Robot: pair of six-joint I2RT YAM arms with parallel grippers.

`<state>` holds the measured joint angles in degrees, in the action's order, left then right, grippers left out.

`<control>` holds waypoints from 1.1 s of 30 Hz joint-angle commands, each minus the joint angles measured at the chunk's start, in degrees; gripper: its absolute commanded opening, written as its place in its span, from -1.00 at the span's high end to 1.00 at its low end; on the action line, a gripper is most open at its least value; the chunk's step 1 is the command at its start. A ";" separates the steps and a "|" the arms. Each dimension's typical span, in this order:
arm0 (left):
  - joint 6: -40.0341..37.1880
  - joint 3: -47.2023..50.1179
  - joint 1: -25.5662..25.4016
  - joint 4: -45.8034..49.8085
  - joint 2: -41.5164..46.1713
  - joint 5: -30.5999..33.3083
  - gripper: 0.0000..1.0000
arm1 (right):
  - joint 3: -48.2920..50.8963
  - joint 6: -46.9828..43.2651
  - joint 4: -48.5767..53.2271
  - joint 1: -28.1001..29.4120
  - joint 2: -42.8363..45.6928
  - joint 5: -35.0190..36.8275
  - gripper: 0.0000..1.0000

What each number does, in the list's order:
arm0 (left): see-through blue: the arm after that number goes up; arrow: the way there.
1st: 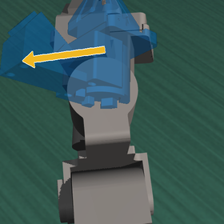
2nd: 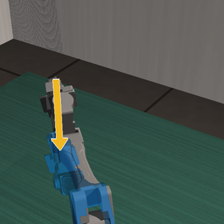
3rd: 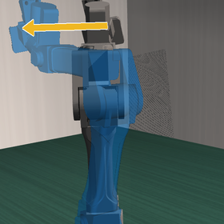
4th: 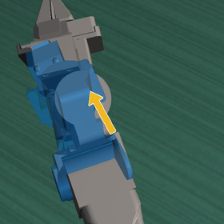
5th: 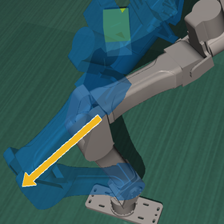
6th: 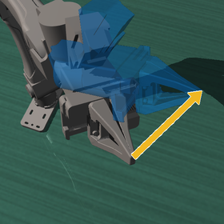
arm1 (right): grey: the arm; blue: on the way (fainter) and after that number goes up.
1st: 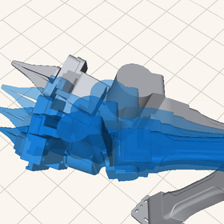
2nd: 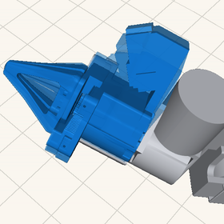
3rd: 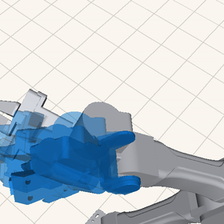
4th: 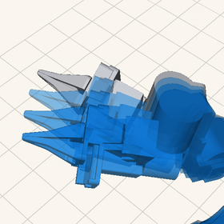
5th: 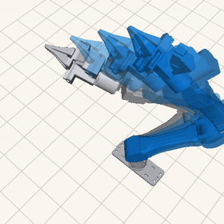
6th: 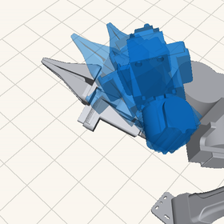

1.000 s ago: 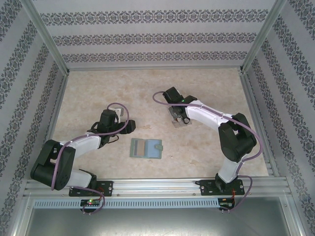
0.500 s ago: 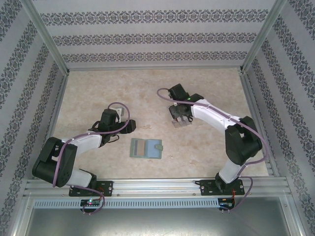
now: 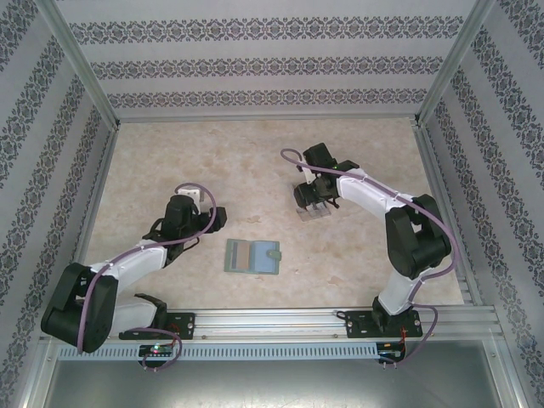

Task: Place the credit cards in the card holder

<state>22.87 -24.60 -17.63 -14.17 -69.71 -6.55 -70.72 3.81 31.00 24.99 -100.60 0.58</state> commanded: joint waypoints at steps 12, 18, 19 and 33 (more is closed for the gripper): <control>-0.29 -0.23 -0.56 -1.61 -0.02 2.50 -0.58 | 0.75 1.27 0.68 3.59 -2.78 17.97 -0.26; -0.01 -0.38 -0.51 -1.64 -0.84 2.52 -0.59 | -0.76 4.69 2.44 6.03 -2.72 30.57 -0.18; 0.06 -0.60 -0.53 -1.41 -0.94 2.16 -0.58 | -0.14 4.72 1.25 5.87 -2.04 30.10 -0.15; -0.22 -1.64 -0.55 -0.25 -2.29 2.15 -0.59 | 1.72 4.21 -0.94 5.24 0.86 29.58 0.02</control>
<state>22.90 -24.67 -17.63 -14.20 -71.42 -4.45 -69.97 7.73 30.39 30.52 -101.38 27.68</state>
